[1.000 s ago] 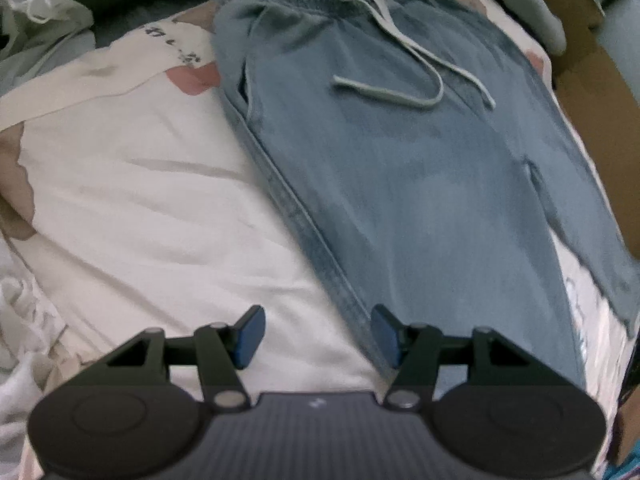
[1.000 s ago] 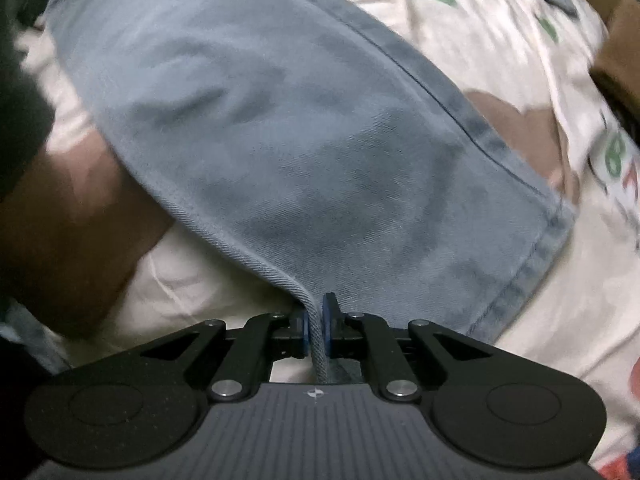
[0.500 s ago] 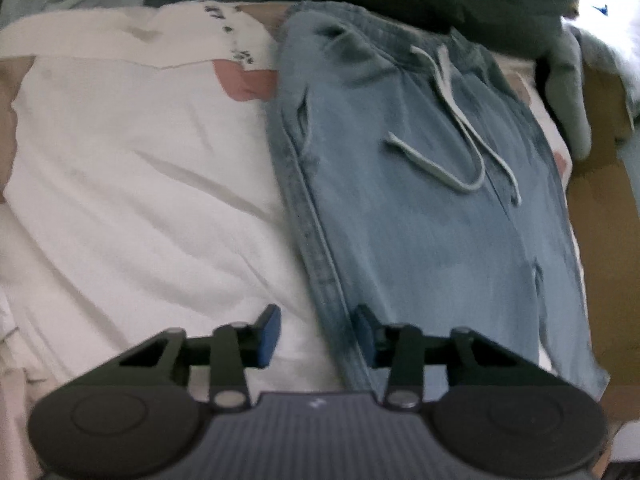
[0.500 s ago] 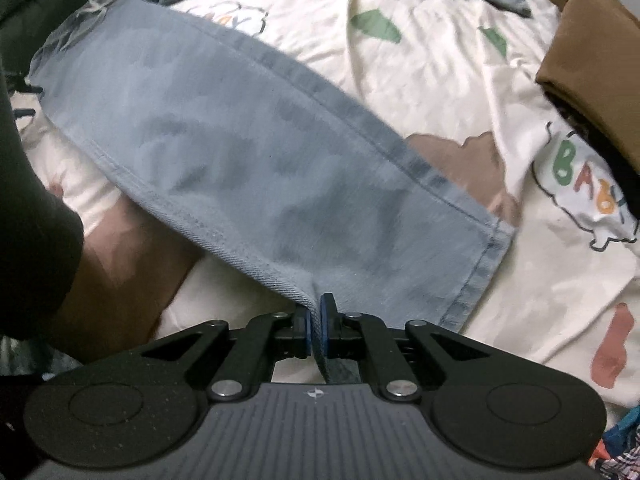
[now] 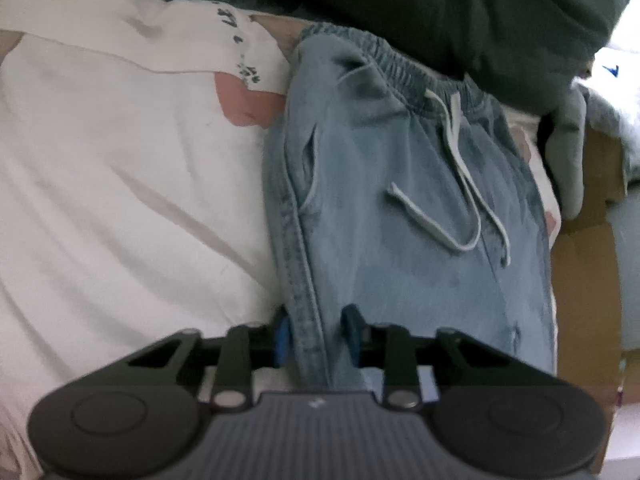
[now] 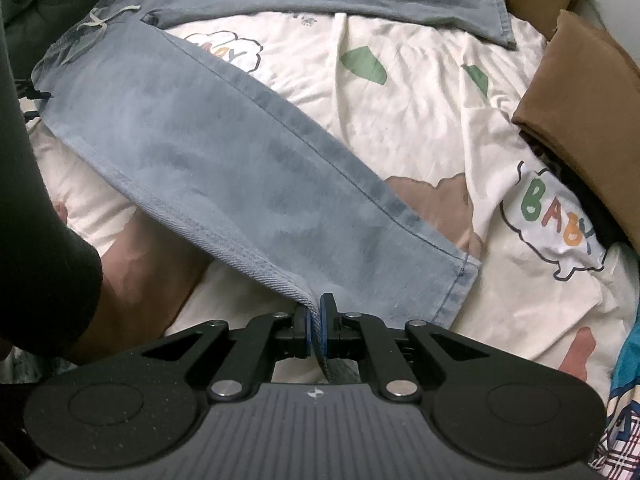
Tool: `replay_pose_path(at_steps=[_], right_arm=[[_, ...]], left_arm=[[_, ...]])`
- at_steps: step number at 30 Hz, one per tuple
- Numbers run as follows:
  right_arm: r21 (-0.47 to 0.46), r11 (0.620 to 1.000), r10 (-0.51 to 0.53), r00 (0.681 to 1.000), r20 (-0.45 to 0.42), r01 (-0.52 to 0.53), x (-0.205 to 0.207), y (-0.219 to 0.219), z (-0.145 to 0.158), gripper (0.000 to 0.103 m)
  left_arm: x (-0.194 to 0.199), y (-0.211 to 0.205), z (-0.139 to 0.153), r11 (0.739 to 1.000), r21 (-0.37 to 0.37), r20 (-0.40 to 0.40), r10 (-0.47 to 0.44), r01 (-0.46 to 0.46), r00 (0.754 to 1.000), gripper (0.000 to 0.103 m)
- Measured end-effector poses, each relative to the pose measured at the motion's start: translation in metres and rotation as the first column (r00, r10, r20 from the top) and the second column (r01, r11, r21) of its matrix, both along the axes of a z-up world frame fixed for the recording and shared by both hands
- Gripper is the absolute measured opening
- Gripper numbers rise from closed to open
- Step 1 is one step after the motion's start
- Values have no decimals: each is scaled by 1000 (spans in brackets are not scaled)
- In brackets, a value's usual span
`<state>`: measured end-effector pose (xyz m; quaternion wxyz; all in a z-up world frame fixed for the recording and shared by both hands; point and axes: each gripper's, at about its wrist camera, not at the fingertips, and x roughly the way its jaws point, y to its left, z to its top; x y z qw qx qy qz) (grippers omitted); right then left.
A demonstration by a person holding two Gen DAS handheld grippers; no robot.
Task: Fold clothes
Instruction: 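Lift the jeans with both grippers and carry them into the cardboard box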
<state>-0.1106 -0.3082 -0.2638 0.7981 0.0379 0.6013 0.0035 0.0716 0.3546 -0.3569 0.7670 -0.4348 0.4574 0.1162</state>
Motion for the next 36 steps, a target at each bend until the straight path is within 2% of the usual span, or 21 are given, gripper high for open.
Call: replay_pose_path(at_steps=[1, 7, 18, 22, 25, 28, 30, 36], right_arm=[[0, 1000, 0, 1000, 1, 0, 0, 0, 2, 2], [12, 999, -35, 999, 28, 35, 1, -7, 14, 2], [13, 999, -43, 987, 153, 41, 12, -28, 51, 1], [12, 999, -45, 978, 204, 43, 19, -39, 63, 1], [51, 996, -86, 969, 231, 76, 25, -51, 77, 1], [35, 996, -83, 964, 255, 76, 33, -57, 88, 1], [68, 991, -128, 958, 258, 114, 40, -64, 95, 1], [35, 993, -120, 954, 273, 114, 70, -77, 113, 1]], left_arm=[[0, 0, 3, 1000, 3, 5, 0, 0, 1000, 19], [4, -2, 37, 998, 25, 35, -51, 50, 998, 17], [42, -30, 108, 982, 155, 6, -115, 112, 993, 15], [49, -36, 130, 984, 153, 15, -100, 96, 995, 15], [62, -41, 142, 982, 159, 27, -111, 106, 993, 15], [74, -46, 152, 980, 164, 43, -125, 117, 991, 15], [82, -50, 159, 977, 171, 46, -138, 128, 989, 14], [107, -59, 174, 973, 176, 59, -163, 150, 985, 14]])
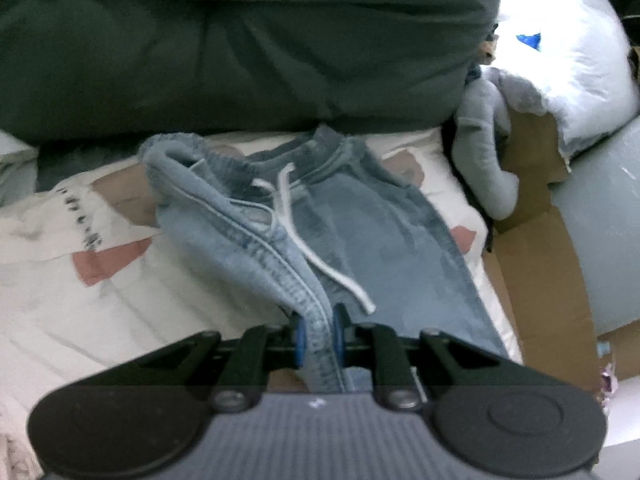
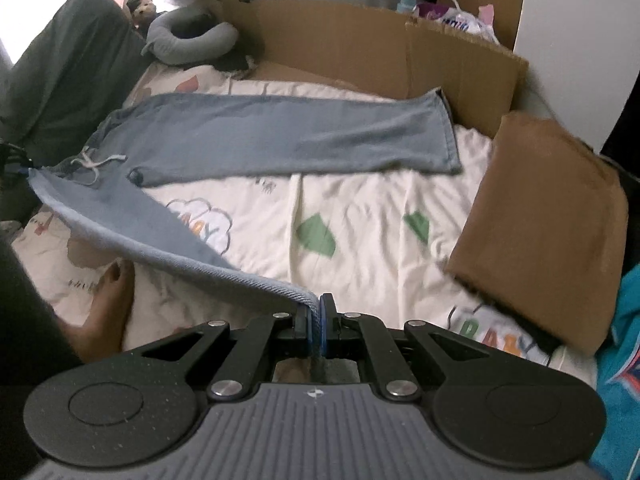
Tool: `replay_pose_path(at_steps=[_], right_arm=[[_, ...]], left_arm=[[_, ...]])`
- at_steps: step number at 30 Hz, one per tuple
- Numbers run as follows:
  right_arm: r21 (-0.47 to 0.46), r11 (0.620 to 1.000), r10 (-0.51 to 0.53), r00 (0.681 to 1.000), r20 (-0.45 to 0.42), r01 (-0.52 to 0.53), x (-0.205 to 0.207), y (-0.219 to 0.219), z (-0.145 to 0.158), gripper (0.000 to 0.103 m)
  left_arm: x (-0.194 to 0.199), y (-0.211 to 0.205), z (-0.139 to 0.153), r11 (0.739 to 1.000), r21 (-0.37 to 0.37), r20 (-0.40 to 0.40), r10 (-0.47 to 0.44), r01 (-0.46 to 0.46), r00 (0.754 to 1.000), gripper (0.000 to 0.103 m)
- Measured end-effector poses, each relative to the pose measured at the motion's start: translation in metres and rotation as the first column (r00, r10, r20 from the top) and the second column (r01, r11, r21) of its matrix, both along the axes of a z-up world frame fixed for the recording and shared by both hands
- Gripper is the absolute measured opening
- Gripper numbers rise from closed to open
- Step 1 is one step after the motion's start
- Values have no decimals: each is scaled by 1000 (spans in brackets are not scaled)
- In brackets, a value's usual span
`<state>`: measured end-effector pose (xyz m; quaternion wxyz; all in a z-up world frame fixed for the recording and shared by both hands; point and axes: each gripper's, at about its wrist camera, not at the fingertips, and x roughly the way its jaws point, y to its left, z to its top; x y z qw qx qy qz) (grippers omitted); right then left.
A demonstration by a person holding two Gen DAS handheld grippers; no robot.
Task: Fold clothes
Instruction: 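Lift the jeans with both grippers and carry them into the cardboard box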
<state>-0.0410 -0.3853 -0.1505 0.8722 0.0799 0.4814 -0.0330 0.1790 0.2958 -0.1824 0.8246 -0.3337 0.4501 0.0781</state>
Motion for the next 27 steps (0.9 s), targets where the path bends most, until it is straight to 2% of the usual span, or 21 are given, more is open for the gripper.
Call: replay_pose_path(at_steps=[17, 27], right_arm=[[-137, 988, 62, 997, -51, -68, 111, -50, 2, 1], [-200, 975, 84, 995, -48, -92, 184, -84, -8, 1]], left_arm=[[80, -37, 9, 996, 17, 53, -86, 85, 995, 12], [125, -72, -14, 994, 41, 54, -101, 99, 993, 9]])
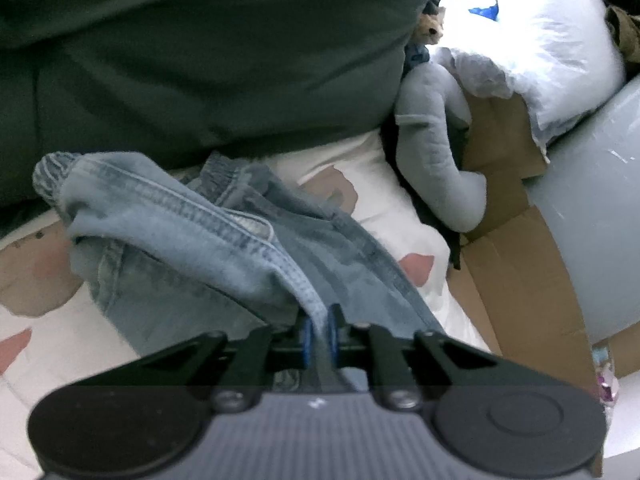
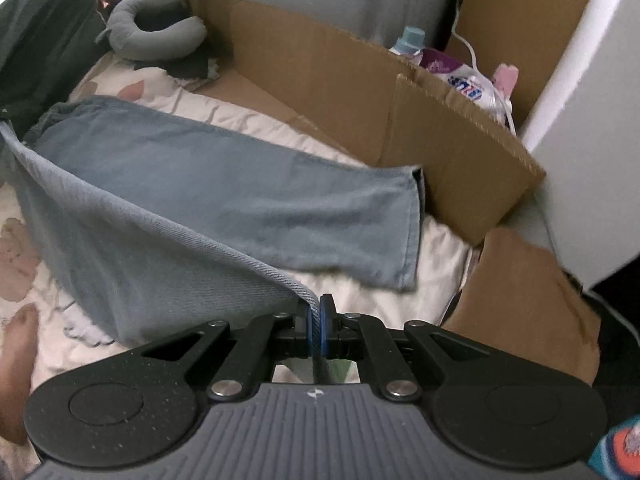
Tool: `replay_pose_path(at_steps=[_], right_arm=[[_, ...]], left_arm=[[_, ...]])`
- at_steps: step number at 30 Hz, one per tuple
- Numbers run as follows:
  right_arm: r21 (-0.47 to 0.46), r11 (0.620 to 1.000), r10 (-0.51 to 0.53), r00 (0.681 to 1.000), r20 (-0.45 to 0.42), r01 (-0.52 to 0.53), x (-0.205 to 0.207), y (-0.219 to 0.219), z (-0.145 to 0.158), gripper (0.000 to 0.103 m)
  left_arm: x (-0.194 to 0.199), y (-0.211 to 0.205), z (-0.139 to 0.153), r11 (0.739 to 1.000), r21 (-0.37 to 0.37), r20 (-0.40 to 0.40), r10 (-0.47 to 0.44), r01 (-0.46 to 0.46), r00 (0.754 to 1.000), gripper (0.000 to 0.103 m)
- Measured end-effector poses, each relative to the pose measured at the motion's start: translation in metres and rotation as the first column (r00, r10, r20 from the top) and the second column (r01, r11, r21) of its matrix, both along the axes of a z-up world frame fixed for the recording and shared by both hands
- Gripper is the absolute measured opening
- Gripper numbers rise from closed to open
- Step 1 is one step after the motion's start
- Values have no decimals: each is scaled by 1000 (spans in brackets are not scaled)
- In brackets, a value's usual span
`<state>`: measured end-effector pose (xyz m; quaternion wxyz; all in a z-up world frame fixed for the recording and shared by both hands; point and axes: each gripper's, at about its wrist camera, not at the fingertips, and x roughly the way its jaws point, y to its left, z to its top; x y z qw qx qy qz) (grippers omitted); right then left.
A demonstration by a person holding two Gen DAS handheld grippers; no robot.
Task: Fold clothes
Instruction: 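Lift the jeans with both grippers and carry them into the cardboard box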
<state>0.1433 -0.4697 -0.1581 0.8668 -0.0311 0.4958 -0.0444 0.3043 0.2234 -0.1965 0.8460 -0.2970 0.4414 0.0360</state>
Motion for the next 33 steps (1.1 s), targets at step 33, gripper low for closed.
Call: replay_pose_path(at_steps=[33], right_arm=[[-129, 989, 45, 984, -173, -68, 221, -55, -141, 1]], left_arm=[[140, -55, -85, 994, 103, -117, -31, 43, 993, 7]])
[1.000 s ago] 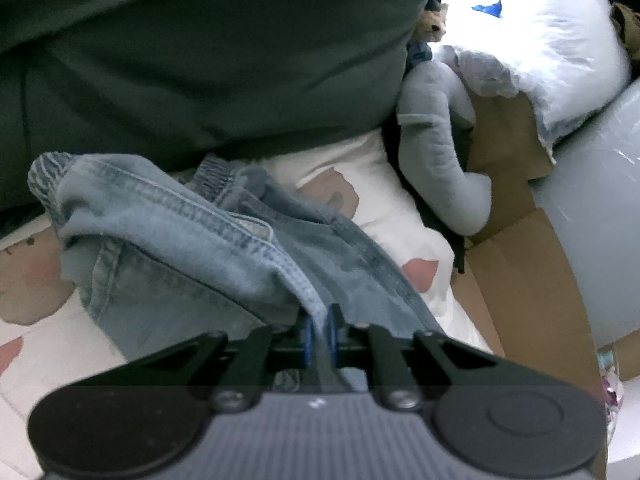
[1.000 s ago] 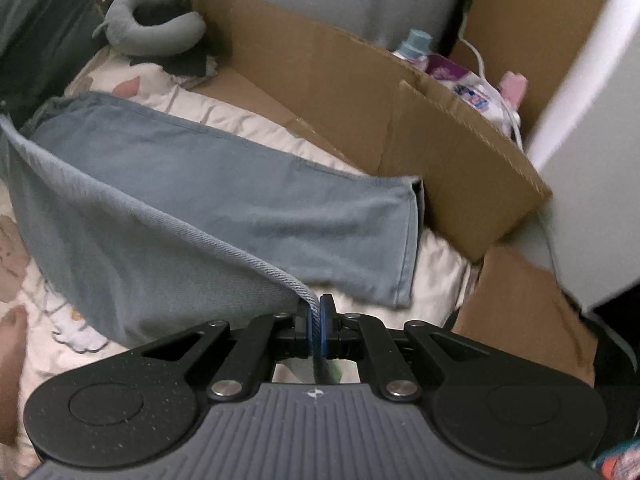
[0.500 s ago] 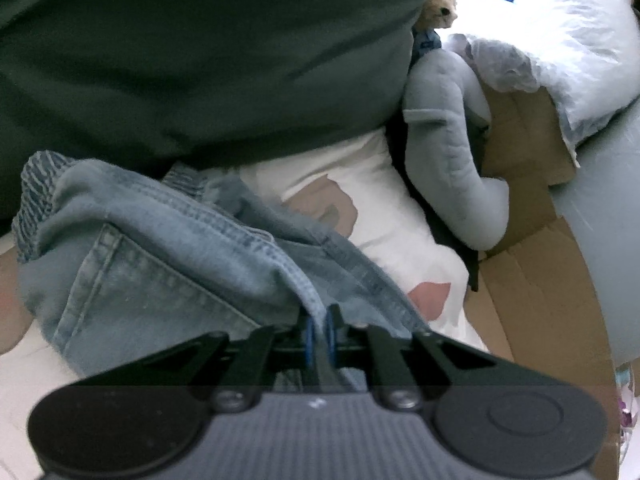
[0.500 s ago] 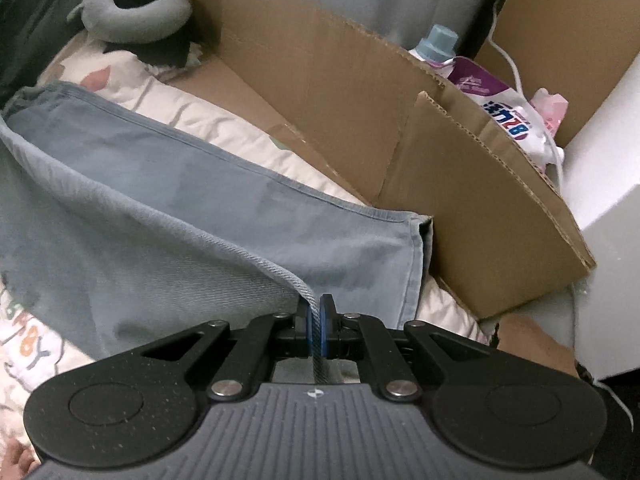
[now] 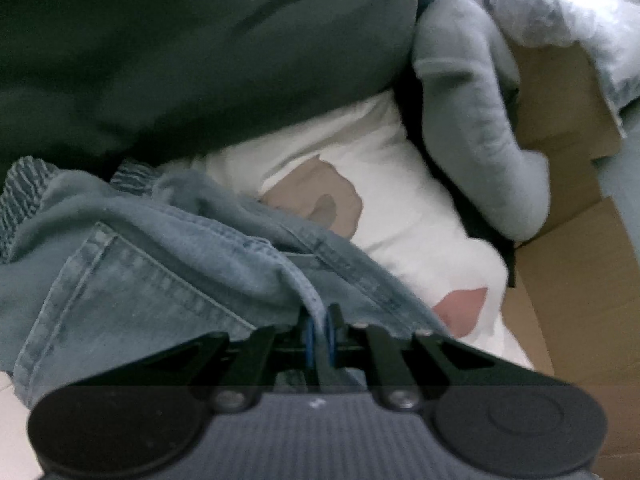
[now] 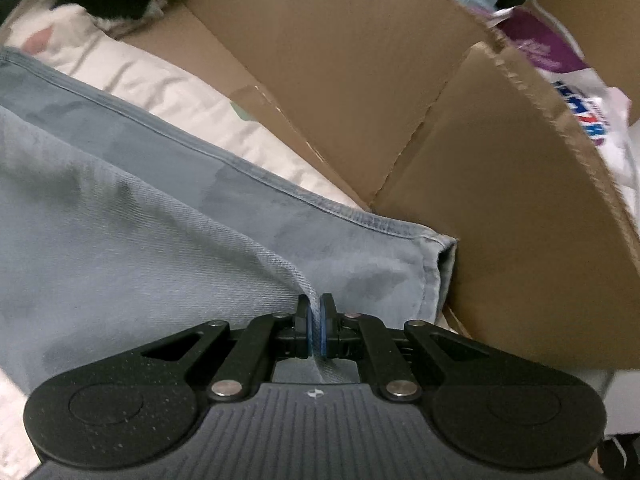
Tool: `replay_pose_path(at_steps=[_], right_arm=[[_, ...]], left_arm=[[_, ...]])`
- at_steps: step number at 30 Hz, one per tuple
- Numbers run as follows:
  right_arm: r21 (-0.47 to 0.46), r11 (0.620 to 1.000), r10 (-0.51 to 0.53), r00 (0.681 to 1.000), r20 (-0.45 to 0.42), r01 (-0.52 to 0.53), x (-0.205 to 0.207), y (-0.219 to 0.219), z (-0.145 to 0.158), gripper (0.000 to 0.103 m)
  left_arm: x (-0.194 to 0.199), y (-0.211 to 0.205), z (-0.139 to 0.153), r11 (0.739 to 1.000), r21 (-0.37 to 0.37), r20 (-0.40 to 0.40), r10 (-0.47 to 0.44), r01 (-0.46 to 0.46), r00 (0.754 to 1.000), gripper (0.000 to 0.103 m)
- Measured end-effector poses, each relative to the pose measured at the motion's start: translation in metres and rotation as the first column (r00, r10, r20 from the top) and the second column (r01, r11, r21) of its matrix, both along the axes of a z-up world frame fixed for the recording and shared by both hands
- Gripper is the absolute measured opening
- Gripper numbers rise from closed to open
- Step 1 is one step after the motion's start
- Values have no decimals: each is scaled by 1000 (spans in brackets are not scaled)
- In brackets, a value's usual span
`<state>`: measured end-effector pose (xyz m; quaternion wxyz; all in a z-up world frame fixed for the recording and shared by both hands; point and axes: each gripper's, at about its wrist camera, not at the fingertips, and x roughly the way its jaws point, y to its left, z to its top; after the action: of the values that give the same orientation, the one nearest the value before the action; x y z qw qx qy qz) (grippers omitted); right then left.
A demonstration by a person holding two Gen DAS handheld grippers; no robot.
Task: Fold clothes
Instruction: 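Lift the jeans with both grippers and carry them into the cardboard box, then open both grippers to release the jeans into the box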
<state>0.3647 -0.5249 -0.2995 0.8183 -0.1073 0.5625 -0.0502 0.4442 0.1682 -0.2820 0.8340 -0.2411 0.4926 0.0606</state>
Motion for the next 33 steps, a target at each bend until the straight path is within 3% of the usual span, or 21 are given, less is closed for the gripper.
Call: replay_pose_path(at_steps=[5, 9, 19, 33], right_arm=[[-28, 999, 18, 999, -42, -19, 14, 3, -23, 1], [-32, 999, 22, 998, -55, -24, 17, 3, -33, 1], [-68, 998, 2, 1000, 12, -2, 33, 3, -30, 1], [-129, 991, -37, 999, -29, 33, 72, -8, -47, 1]], left_arm=[[8, -4, -14, 999, 36, -38, -39, 41, 998, 8], [16, 1, -26, 999, 16, -64, -43, 45, 997, 8], [22, 1, -25, 998, 9, -3, -55, 55, 998, 7], [52, -11, -23, 998, 25, 5, -56, 56, 998, 7]])
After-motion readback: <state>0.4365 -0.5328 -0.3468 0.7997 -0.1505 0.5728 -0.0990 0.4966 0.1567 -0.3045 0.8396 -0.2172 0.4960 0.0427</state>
